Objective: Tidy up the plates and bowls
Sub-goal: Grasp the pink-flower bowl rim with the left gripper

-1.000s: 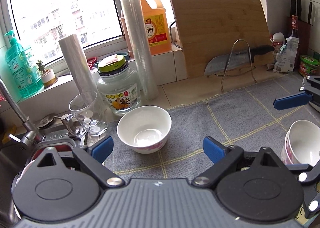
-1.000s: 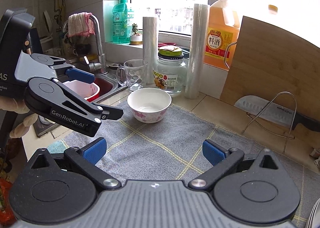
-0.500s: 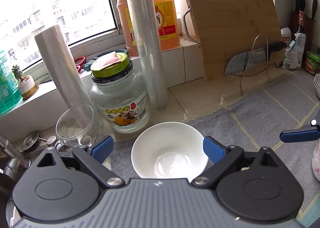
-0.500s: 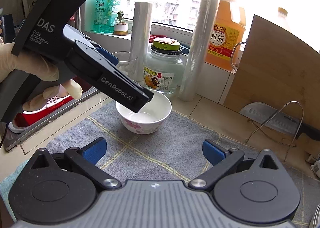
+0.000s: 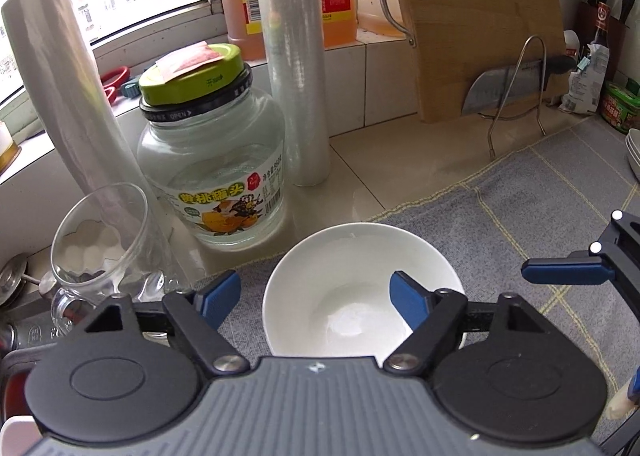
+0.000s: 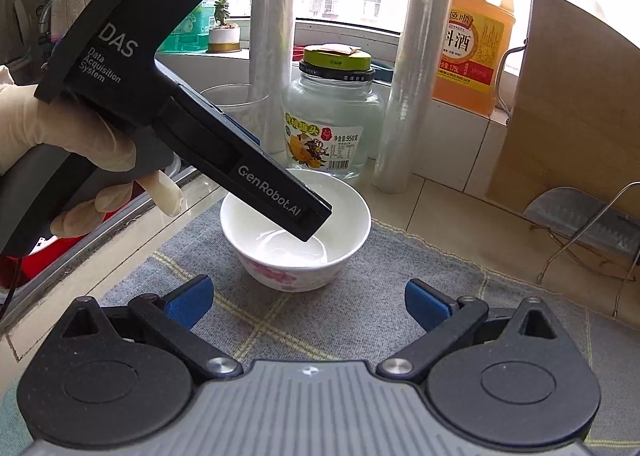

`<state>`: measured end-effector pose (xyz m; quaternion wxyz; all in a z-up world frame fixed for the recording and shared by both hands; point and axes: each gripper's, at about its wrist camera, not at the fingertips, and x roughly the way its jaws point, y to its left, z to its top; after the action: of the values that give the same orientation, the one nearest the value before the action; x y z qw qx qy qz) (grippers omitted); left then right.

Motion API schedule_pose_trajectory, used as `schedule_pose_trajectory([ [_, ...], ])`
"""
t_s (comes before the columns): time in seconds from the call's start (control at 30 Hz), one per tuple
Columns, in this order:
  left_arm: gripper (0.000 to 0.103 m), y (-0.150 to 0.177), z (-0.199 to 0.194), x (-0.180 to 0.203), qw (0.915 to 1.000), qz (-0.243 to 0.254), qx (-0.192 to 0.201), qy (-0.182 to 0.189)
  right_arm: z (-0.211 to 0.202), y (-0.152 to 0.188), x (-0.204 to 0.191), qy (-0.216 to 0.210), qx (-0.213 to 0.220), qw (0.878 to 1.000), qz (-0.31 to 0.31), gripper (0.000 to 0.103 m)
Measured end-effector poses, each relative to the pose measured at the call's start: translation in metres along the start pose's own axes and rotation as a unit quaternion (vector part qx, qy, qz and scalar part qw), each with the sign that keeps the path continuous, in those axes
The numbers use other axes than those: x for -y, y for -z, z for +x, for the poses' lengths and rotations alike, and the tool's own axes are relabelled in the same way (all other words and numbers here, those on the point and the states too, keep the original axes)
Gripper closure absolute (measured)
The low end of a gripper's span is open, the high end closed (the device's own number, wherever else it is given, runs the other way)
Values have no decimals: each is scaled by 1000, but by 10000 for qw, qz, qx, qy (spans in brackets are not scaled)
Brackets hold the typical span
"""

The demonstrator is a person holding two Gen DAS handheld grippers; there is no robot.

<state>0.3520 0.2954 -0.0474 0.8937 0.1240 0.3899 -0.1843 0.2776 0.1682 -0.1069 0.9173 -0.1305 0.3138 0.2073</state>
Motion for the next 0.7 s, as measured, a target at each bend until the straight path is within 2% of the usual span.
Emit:
schedule_pose_trajectory([
  [0.2,27,-1,11,-5,9998,43,-104,135,21,-1,0,-85,-80,9999,43,3],
  [0.3,30,-1,15,-6,9997,93,-140,200,26,-2,0,-144,-96,9998,68,8],
  [0.37,39,-1,16,-6,9995,102,-155,261,30,-3,0,-155,-116,9998,57,13],
  [0.7,46,0,21,-10,9987,88,-237,444,35,-7,1,-290,-80,9995,17,21],
])
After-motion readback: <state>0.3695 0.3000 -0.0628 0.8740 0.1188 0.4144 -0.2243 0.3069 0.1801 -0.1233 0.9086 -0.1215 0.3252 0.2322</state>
